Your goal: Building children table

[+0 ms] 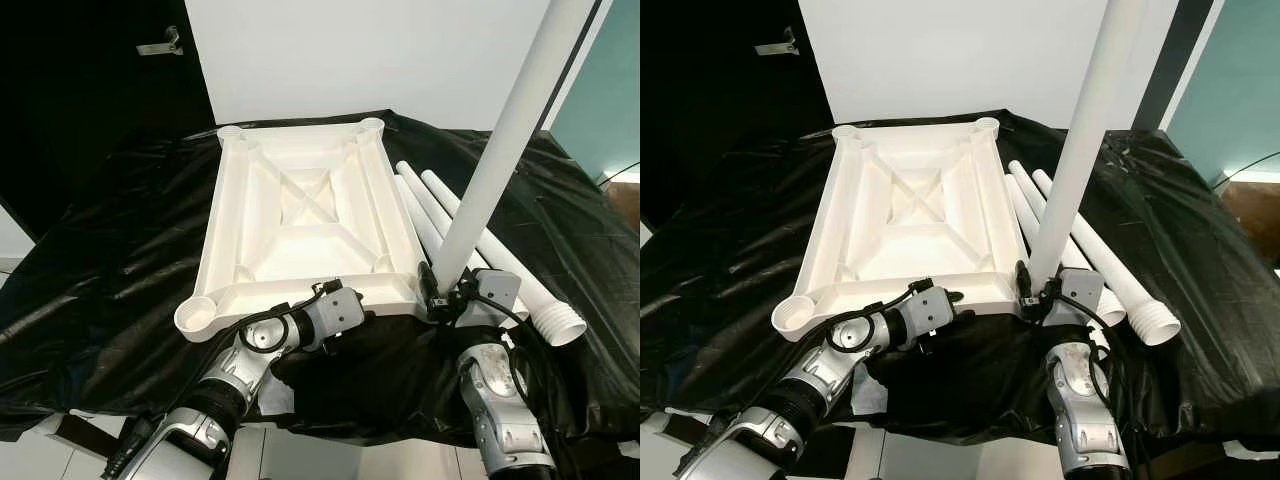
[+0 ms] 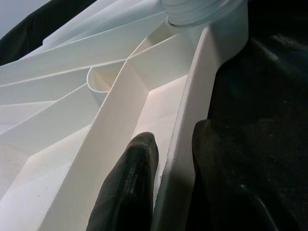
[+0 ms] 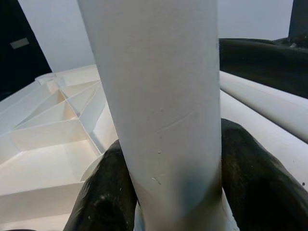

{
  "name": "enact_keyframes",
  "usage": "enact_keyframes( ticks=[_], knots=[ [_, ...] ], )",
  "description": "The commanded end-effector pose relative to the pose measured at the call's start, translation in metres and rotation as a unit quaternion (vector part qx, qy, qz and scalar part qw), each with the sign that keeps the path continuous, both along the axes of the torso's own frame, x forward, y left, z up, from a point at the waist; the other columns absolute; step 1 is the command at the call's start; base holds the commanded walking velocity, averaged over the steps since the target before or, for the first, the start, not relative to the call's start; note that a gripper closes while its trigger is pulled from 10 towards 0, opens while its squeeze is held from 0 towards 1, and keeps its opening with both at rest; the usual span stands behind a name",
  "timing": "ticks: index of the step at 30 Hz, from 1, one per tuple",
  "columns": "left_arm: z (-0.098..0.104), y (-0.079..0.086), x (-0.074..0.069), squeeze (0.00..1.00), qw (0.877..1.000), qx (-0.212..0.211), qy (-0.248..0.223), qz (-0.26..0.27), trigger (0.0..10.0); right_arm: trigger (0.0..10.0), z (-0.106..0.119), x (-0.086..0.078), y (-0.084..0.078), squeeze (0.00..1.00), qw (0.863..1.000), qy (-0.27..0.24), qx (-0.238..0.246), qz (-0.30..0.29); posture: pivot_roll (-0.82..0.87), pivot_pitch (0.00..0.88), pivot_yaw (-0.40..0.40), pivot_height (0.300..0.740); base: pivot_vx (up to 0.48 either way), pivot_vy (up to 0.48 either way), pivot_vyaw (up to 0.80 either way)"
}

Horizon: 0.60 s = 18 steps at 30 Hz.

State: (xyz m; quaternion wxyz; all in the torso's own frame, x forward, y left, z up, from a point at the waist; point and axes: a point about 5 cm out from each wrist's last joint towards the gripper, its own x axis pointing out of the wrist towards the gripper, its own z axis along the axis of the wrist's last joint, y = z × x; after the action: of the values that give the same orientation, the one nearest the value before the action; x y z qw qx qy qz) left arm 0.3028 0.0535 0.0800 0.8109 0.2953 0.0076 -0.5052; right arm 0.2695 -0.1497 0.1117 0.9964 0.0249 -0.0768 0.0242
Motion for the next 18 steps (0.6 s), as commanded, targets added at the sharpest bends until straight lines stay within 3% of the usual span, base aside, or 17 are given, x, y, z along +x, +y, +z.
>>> enact_keyframes(
  ticks=[1, 2, 3, 8, 9, 16, 17, 18],
  knots=[
    [-0.033, 0.01, -0.013, 0.0, 0.997, 0.047, 0.063, 0.017, 10.0, 0.0, -0.007, 0.002, 0.009, 0.0, 1.0, 0.019, 0.003, 0.015, -0.03, 0.018, 0.001, 0.74, 0.0, 0.0, 0.0],
    [-0.033, 0.01, -0.013, 0.0, 0.997, 0.047, 0.063, 0.018, 10.0, 0.0, -0.006, 0.002, 0.012, 0.0, 0.999, 0.018, -0.002, 0.026, -0.03, 0.018, 0.001, 0.74, 0.0, 0.0, 0.0],
    [-0.033, 0.011, -0.013, 0.0, 0.997, 0.046, 0.063, 0.019, 10.0, 10.0, -0.006, 0.002, 0.017, 0.0, 0.999, 0.019, -0.016, 0.047, -0.03, 0.016, -0.001, 0.74, 0.0, 0.0, 0.0],
    [-0.033, 0.011, -0.013, 0.0, 0.997, 0.045, 0.063, 0.021, 10.0, 10.0, -0.005, 0.0, 0.025, 0.0, 0.994, 0.015, -0.048, 0.097, -0.03, 0.018, -0.002, 0.74, 0.0, 0.0, 0.0],
    [-0.033, 0.01, -0.013, 0.0, 0.997, 0.044, 0.064, 0.022, 10.0, 10.0, -0.004, -0.001, 0.024, 1.0, 0.993, 0.014, -0.046, 0.107, -0.04, 0.019, -0.003, 0.74, 0.0, 0.0, 0.0],
    [-0.034, 0.01, -0.014, 0.0, 0.997, 0.044, 0.065, 0.019, 10.0, 10.0, 0.003, 0.003, 0.005, 1.0, 0.987, 0.016, -0.069, 0.147, -0.05, 0.02, 0.0, 0.74, 0.0, 0.0, 0.0],
    [-0.033, 0.009, -0.014, 0.0, 0.997, 0.044, 0.065, 0.018, 10.0, 10.0, 0.005, 0.004, 0.0, 0.86, 0.985, 0.017, -0.078, 0.155, -0.05, 0.02, 0.0, 0.74, 0.0, 0.0, 0.0],
    [-0.033, 0.008, -0.013, 0.0, 0.997, 0.044, 0.064, 0.017, 10.0, 10.0, 0.008, 0.006, -0.006, 0.0, 0.983, 0.017, -0.082, 0.164, -0.06, 0.02, 0.002, 0.74, 0.0, 0.0, 0.0]
  ],
)
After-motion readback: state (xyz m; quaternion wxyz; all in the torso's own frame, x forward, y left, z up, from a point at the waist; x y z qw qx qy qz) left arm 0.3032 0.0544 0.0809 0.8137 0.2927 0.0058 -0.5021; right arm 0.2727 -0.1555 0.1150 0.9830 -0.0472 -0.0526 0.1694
